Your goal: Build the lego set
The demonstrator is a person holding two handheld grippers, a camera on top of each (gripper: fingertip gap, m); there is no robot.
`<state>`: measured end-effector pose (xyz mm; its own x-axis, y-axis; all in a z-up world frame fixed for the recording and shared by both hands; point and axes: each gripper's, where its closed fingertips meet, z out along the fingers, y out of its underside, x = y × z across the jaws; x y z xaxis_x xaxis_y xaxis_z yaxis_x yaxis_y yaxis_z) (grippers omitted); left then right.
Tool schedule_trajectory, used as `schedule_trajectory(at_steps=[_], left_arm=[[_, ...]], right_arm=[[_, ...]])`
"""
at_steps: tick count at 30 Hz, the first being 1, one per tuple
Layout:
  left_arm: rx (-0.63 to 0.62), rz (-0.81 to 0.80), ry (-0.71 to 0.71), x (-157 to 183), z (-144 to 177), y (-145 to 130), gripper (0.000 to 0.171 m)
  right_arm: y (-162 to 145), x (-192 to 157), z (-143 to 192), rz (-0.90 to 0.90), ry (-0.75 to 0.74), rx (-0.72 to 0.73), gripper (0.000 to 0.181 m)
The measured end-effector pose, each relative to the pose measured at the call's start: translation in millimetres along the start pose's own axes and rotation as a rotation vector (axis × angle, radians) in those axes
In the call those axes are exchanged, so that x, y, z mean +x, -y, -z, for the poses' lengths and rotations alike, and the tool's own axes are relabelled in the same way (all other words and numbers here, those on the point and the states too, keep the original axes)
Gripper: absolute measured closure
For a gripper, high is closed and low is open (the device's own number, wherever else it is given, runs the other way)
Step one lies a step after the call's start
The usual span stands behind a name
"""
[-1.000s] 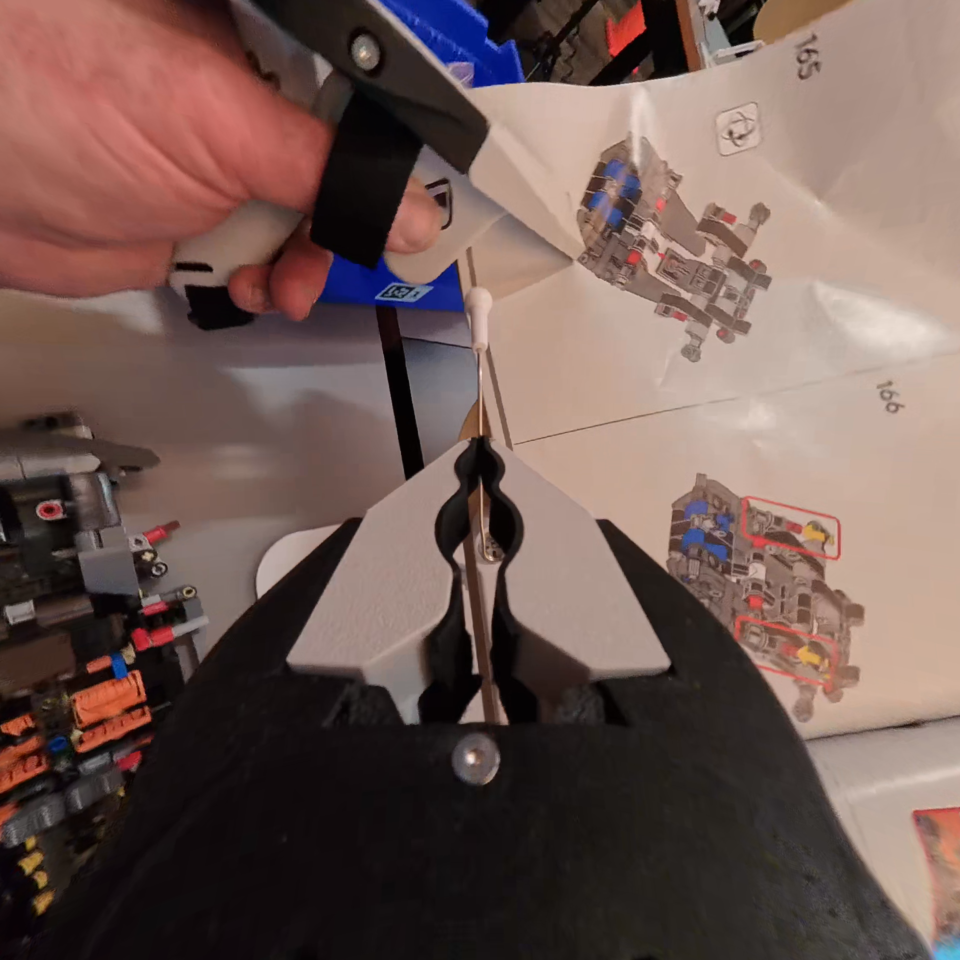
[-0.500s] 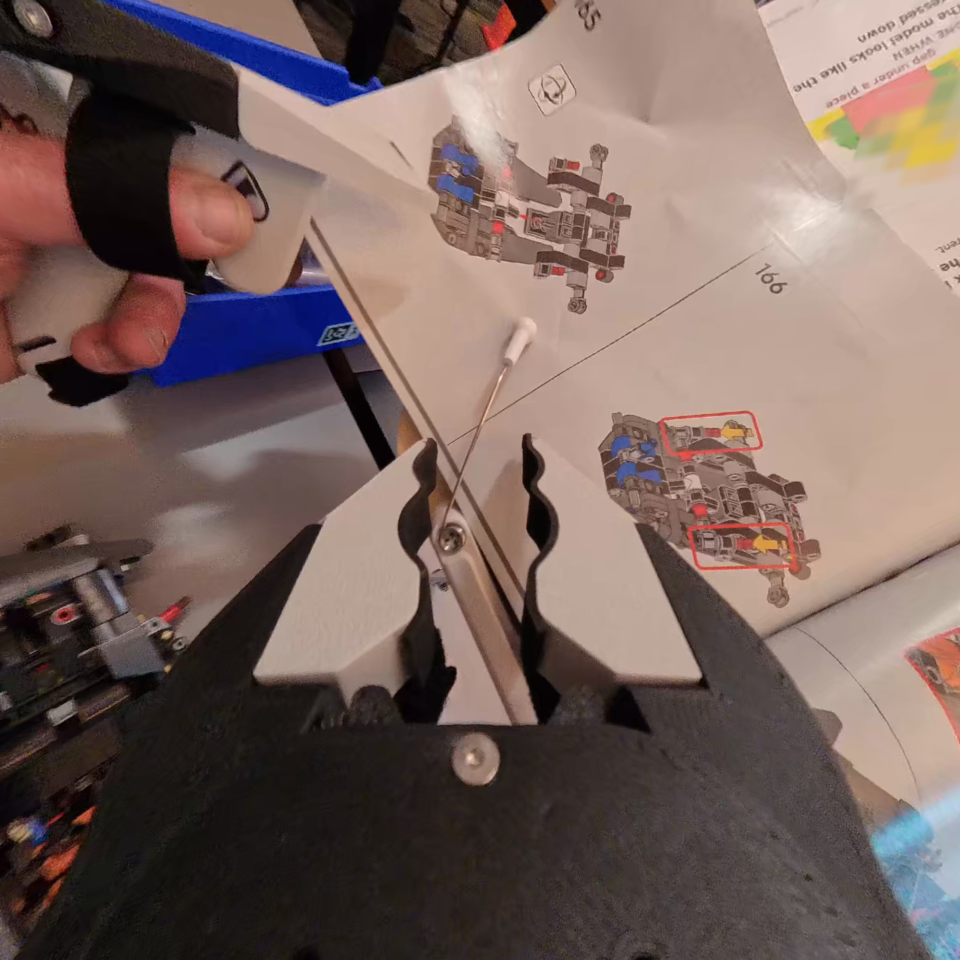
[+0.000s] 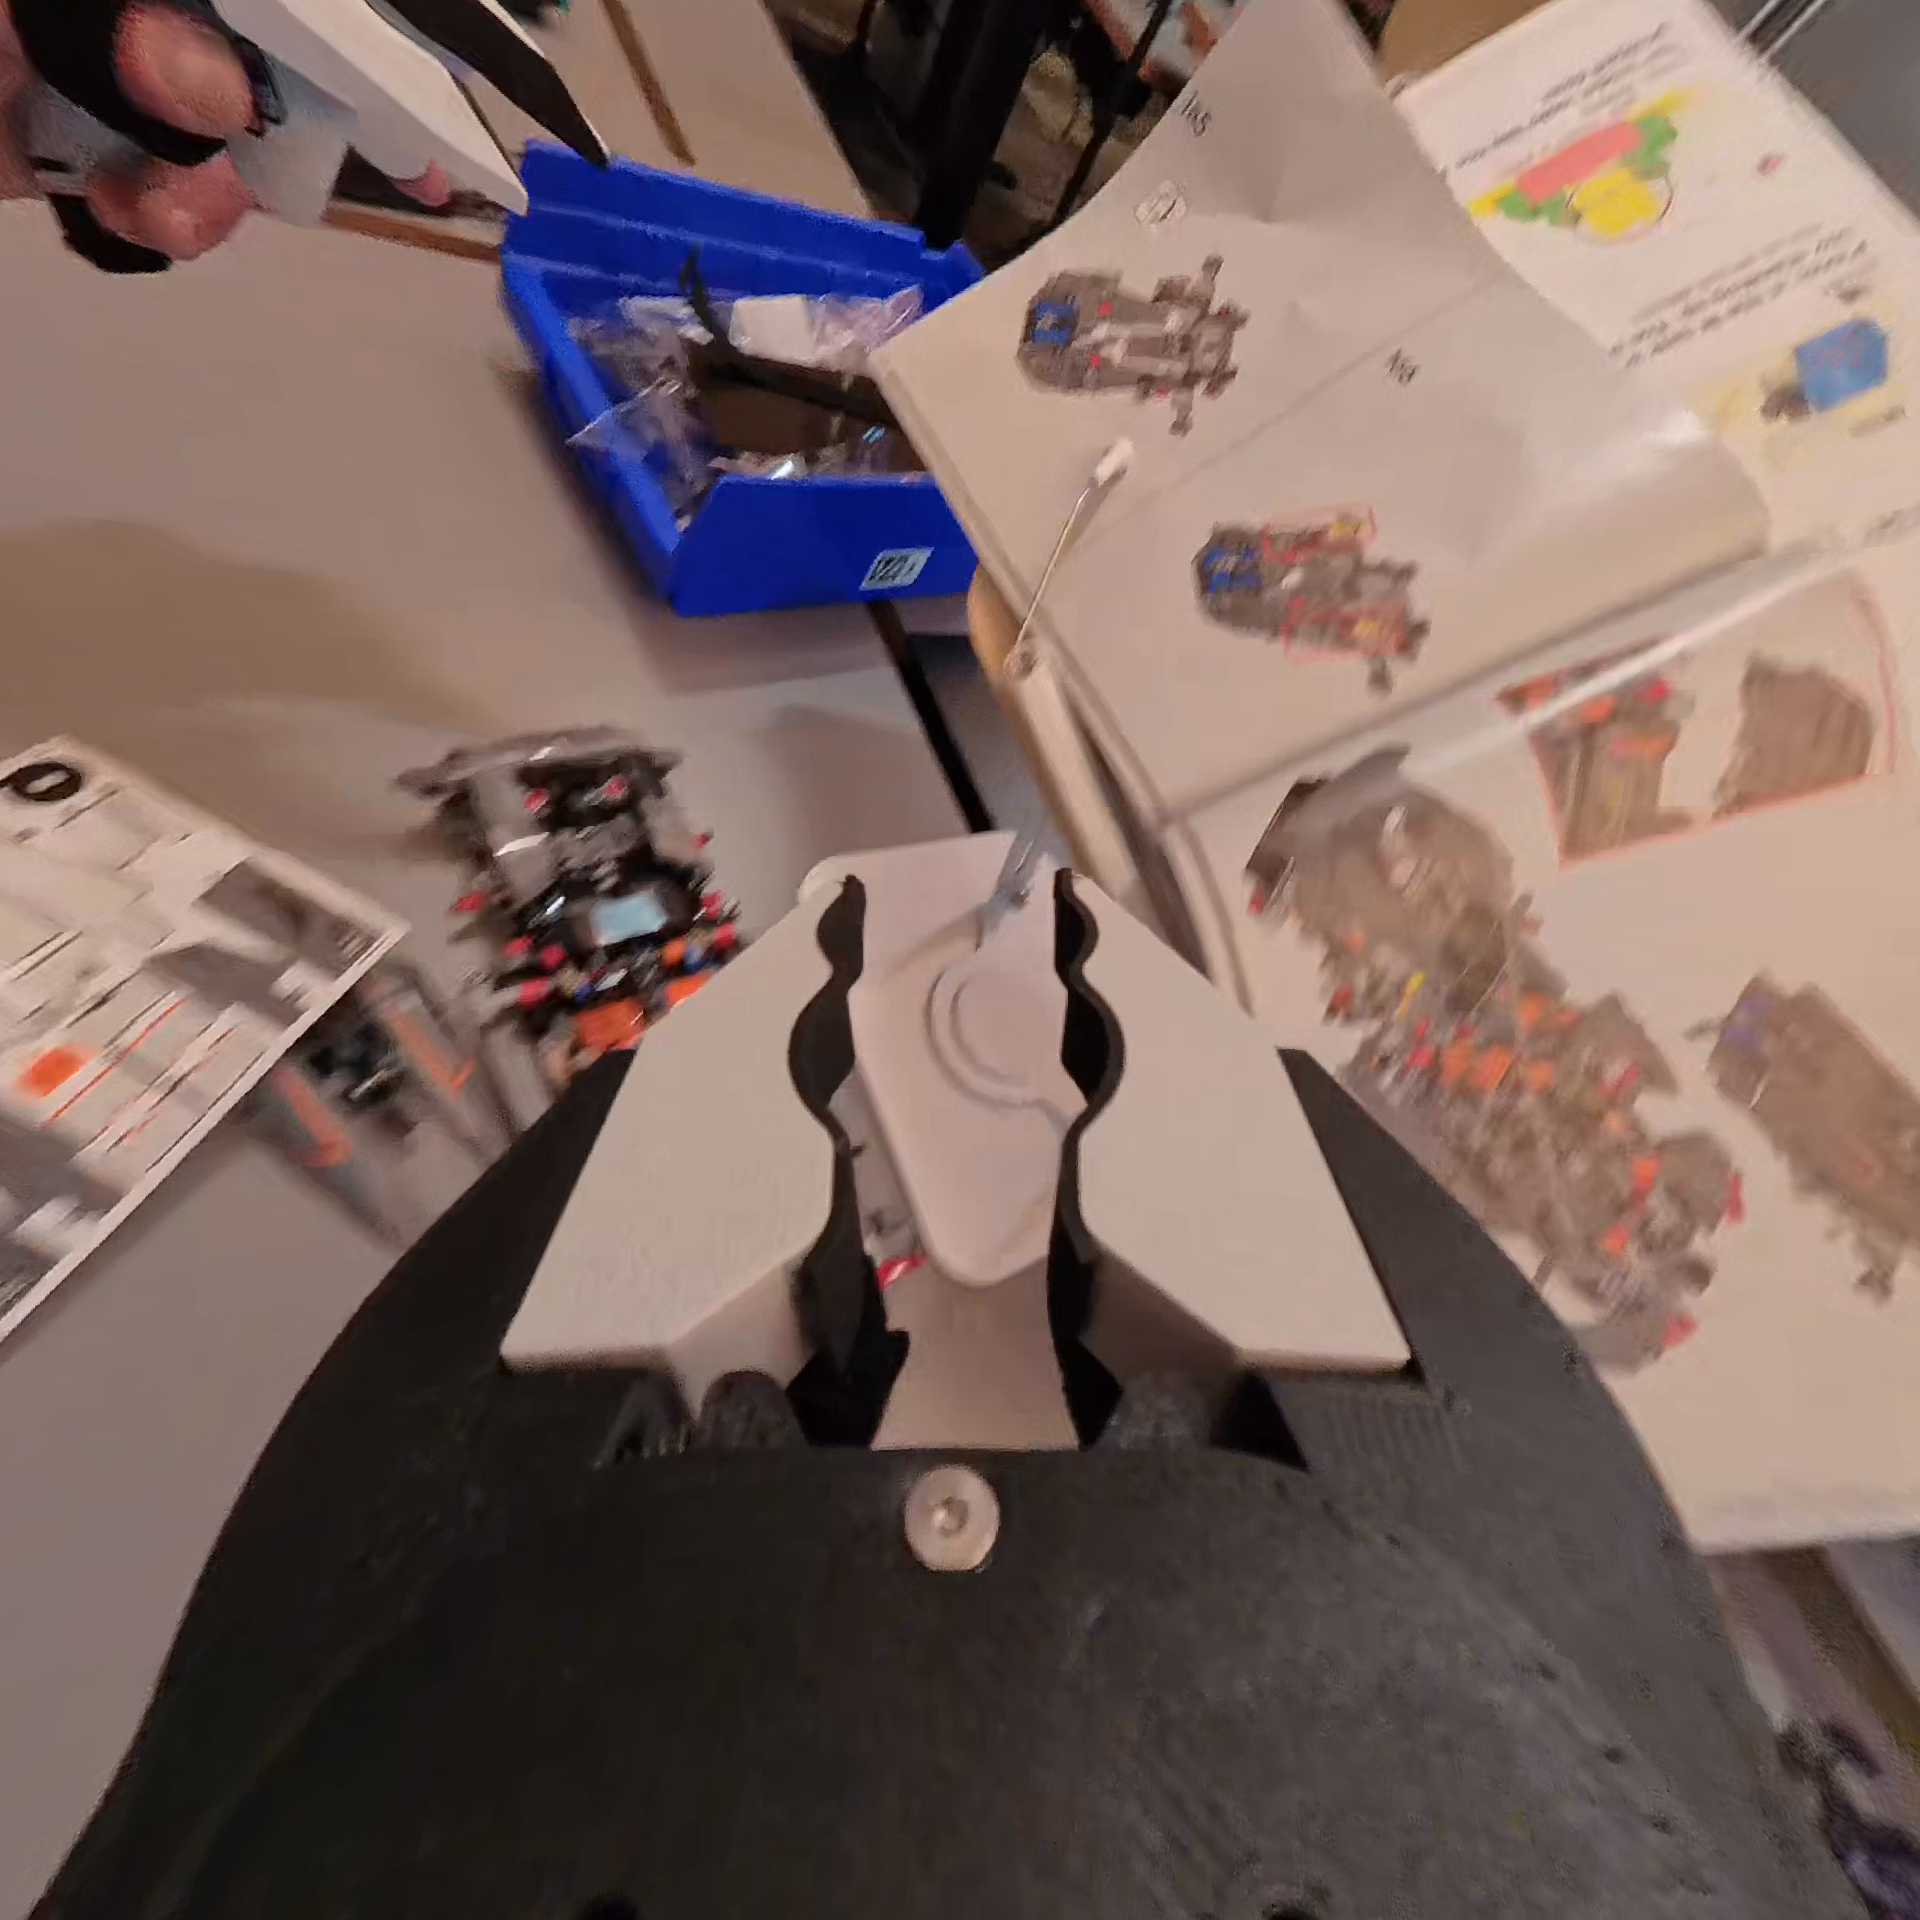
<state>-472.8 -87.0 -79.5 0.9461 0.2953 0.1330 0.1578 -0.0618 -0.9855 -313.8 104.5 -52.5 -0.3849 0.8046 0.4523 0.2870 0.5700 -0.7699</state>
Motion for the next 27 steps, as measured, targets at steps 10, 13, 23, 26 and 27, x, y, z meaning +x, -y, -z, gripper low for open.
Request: schedule_trajectory(at_steps=[10,13,23,26,27], left_arm=[[-0.471,-0.141,-0.256,113.4,-1.5,-143.1,0.125],[-0.641,-0.23,-0.267,137.0,7.6,-190.1,0.126],[-0.752,-0.452,-0.065,124.9,46.5,-234.6,0.119],[-0.754,-0.466,-0.055,116.1,58.4,-234.2,0.117],[-0.76,-0.467,-0.058,111.2,63.2,-234.1,0.117]], right_arm=[[-114.1,-138.7,41.0,-0.232,0.427,-0.226,0.142],[-128.0,-181.3,23.4,-0.192,0.476,-0.261,0.142],[-109.7,-210.0,-5.0,-0.192,0.5,-0.167,0.123],[-107.7,-212.7,-17.8,-0.094,0.499,-0.17,0.116],[-108.2,-215.3,-23.8,-0.047,0.499,-0.178,0.114]])
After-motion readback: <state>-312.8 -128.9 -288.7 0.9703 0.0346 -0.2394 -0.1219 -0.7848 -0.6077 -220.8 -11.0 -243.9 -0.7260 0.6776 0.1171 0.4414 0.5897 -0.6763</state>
